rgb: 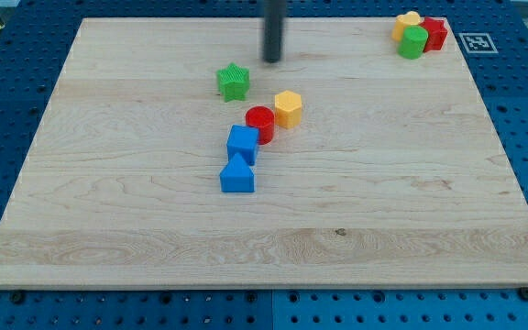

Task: Drag the green star towards the top center of the board

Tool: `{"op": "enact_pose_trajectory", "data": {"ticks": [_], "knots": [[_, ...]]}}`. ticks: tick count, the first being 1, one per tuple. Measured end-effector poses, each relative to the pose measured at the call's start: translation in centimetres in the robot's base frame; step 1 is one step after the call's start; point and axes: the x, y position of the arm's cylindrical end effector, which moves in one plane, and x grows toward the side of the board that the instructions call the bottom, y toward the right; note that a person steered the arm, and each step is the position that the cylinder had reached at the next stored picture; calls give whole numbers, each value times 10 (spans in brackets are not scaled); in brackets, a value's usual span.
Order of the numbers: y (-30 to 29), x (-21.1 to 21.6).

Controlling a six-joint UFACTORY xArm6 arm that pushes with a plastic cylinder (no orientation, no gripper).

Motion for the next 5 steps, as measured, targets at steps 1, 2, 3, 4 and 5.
{"op": "enact_pose_trajectory", "data": {"ticks": [1, 2, 3, 4, 5], "knots": [[-93, 13], [-85, 48], [-78, 51], [-51, 93], [-13, 88]]}}
